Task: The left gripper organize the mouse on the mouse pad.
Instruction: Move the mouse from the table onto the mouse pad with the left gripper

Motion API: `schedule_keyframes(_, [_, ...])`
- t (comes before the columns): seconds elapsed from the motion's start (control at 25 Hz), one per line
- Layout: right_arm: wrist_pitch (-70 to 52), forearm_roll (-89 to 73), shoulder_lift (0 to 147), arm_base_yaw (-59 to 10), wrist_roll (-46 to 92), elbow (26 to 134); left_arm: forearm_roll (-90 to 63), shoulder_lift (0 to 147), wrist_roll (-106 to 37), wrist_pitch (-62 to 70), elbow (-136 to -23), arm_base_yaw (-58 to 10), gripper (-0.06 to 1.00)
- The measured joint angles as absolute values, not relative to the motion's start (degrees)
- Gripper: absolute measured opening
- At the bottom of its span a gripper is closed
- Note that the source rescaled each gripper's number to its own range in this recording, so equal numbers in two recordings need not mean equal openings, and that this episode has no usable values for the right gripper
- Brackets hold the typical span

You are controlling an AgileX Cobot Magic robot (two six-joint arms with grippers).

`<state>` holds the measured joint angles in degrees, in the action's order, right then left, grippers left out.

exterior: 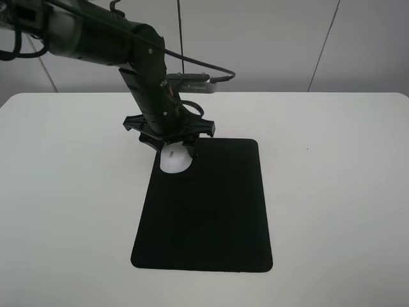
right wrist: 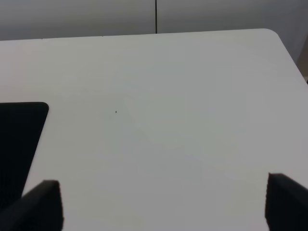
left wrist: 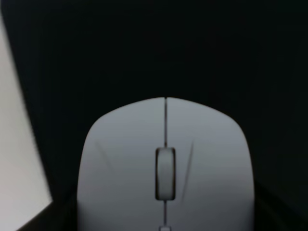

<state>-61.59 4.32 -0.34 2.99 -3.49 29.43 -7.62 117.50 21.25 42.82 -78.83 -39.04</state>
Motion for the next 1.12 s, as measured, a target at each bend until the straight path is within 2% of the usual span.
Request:
schedule_keyframes(0.4, [-61.59,4.32,-0.34,2.99,-3.49,29.43,-7.67,125.44,30.08,45.56,-87.46,-44.14,0.01])
schedule_keyframes(0.72, [-61.59,4.32,-0.34,2.99,-3.49,29.43,-2.67,127.14,39.60,45.62,-87.47,-46.69,0.01])
schedule_keyframes(1.12, [-61.59,4.32,-0.34,2.99,-3.49,29.43,-0.92,127.78,44.43,43.44,-87.12,-46.71,0.01])
